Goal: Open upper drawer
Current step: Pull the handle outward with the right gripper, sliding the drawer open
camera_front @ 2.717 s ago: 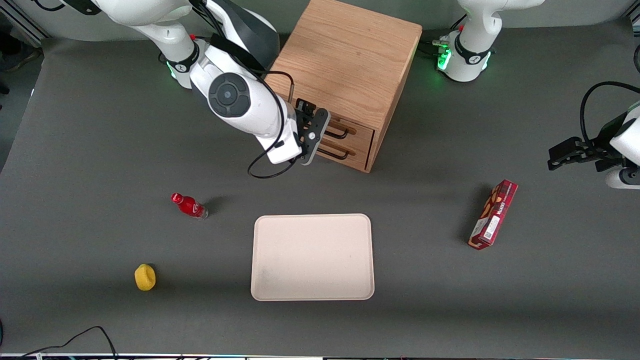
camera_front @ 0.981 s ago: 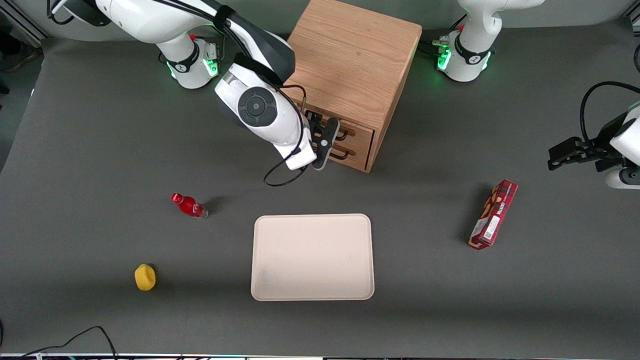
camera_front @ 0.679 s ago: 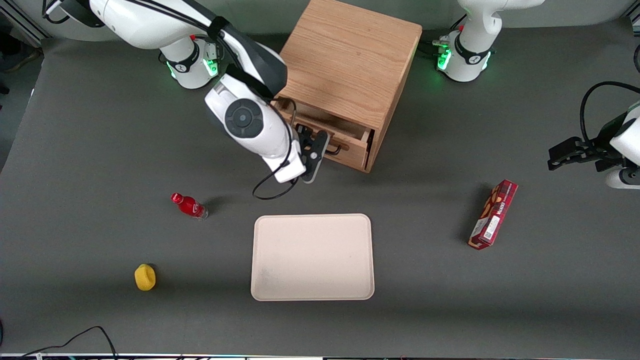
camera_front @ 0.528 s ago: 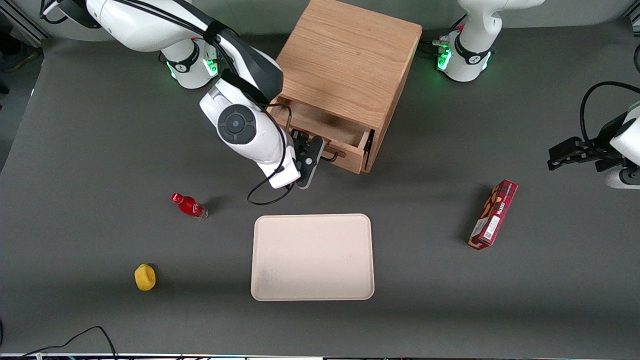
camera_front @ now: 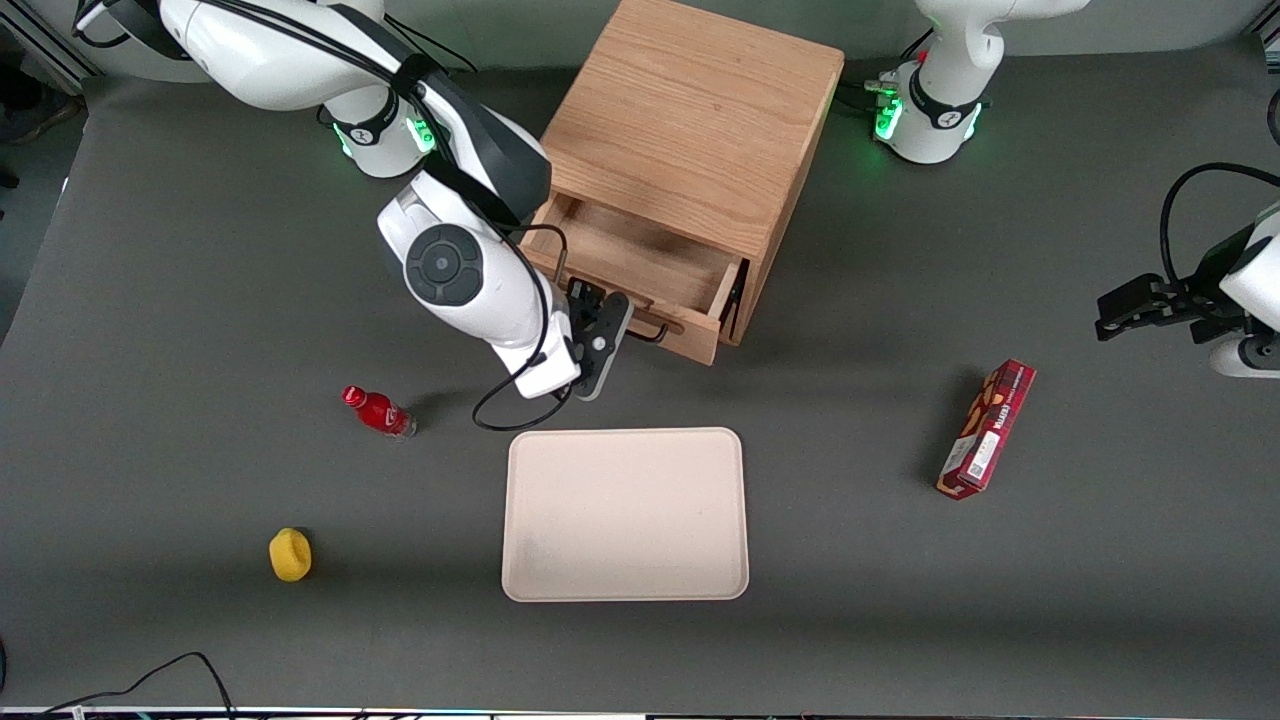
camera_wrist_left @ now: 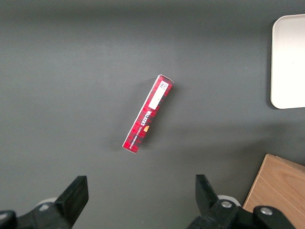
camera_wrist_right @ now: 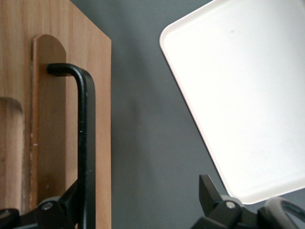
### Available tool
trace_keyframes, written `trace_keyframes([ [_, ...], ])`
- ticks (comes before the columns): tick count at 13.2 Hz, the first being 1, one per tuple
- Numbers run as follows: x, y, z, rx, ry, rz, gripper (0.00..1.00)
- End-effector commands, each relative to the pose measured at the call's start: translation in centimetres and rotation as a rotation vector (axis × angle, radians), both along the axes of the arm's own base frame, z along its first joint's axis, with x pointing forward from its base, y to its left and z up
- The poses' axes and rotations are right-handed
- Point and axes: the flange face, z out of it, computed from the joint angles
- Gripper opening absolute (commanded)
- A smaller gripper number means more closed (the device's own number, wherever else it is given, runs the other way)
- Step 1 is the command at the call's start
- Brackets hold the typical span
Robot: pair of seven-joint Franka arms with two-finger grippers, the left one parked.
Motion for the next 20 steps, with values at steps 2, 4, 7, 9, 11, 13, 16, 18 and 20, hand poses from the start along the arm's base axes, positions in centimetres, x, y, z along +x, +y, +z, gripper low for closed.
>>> trace_keyframes([
  [2, 2.6, -1.0, 0.3, 0.013, -0.037, -0.010, 1.00],
  [4, 3.5, -1.5, 0.5, 0.029, -0.064, -0.031, 1.00],
  [7, 5.1, -3.0, 0.5, 0.039, -0.090, -0.038, 1.00],
  [9, 6.2, -4.0, 0.5, 0.040, -0.110, -0.032, 1.00],
  [11, 7.2, -5.1, 0.7, 0.054, -0.114, -0.044, 1.00],
  [13, 7.9, -5.7, 0.8, 0.059, -0.128, -0.053, 1.00],
  [16, 8.7, -6.5, 1.2, 0.068, -0.152, -0.074, 1.00],
  [18, 9.1, -7.1, 1.2, 0.073, -0.165, -0.064, 1.00],
  [20, 9.6, -7.8, 1.2, 0.091, -0.174, -0.075, 1.00],
])
